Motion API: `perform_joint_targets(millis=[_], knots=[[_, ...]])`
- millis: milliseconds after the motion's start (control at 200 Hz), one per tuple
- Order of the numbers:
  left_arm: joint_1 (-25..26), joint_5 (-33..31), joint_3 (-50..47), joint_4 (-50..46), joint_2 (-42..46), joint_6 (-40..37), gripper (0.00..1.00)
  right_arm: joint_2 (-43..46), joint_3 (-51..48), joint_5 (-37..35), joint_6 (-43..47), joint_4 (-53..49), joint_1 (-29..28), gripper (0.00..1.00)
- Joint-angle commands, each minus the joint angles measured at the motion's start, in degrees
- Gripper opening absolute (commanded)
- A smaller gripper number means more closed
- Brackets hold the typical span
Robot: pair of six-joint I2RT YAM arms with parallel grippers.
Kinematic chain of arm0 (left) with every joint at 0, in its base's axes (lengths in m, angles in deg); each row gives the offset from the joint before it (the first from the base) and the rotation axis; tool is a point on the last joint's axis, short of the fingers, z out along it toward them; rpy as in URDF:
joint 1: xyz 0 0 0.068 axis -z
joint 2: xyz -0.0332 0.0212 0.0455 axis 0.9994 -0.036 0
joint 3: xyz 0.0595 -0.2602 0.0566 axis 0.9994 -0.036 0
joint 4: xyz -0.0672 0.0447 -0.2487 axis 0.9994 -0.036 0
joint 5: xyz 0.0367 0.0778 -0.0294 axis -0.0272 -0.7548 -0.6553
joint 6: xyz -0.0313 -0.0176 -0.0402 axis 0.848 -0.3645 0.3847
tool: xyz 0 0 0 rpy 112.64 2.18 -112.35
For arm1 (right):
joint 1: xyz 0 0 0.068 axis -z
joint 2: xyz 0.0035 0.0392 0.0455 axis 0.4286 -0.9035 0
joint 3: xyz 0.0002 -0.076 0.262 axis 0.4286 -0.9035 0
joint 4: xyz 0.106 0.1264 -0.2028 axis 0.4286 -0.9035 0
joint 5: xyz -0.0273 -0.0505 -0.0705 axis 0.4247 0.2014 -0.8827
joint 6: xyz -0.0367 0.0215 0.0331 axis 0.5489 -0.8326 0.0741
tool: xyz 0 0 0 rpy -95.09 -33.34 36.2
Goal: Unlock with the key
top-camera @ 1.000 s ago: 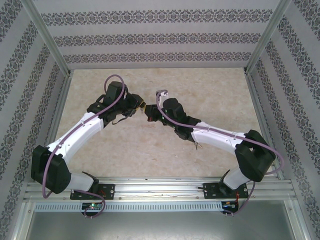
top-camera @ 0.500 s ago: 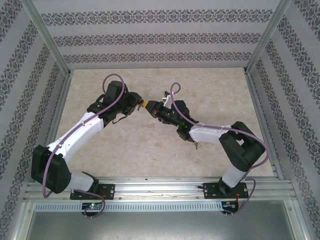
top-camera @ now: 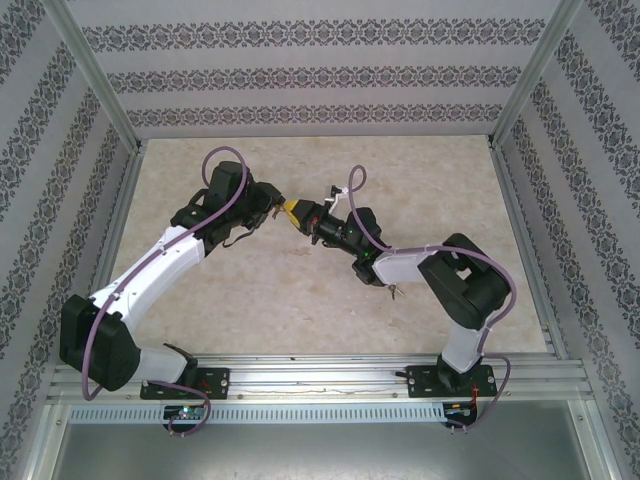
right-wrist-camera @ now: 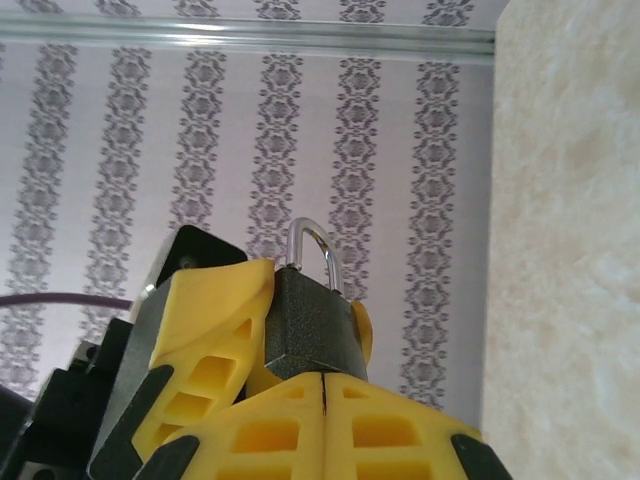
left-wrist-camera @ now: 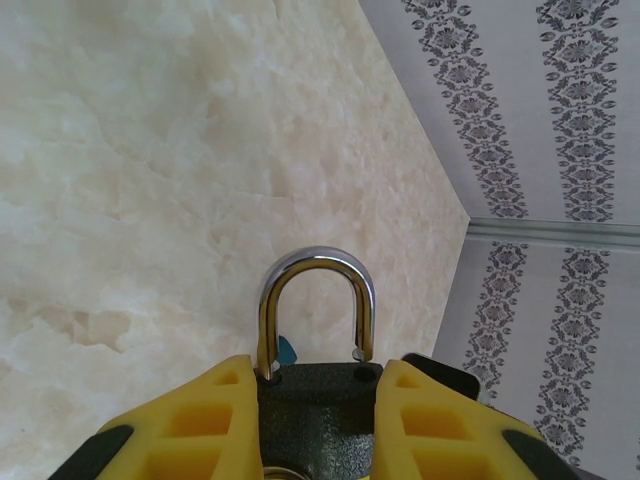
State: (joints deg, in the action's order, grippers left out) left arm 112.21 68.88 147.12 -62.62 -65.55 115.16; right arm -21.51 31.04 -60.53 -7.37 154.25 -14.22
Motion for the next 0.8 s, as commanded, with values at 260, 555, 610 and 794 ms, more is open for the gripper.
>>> perform_joint_targets(millis=[260,555,610,794], knots=[[1.74,6.04,1.14,2.89,2.94,-0.79,0.2,1.52,-1.9,2.55,3.62,-4.89,0.54,0.15],[1.3,5.84,0.69,2.71,3.01,-0.77,0.2,7.7,-4.36,2.3,14.81,-14.83,2.01,0.0],[1.13,5.54,0.49,2.36,3.24,-0.72,0.21,7.48,-4.51,2.45,14.82,-14.54,2.28,0.0],[-0.2,3.43,-0.52,-0.81,4.86,-2.12,0.23,10.25,-3.89,2.71,20.42,-21.89,3.04,0.03]])
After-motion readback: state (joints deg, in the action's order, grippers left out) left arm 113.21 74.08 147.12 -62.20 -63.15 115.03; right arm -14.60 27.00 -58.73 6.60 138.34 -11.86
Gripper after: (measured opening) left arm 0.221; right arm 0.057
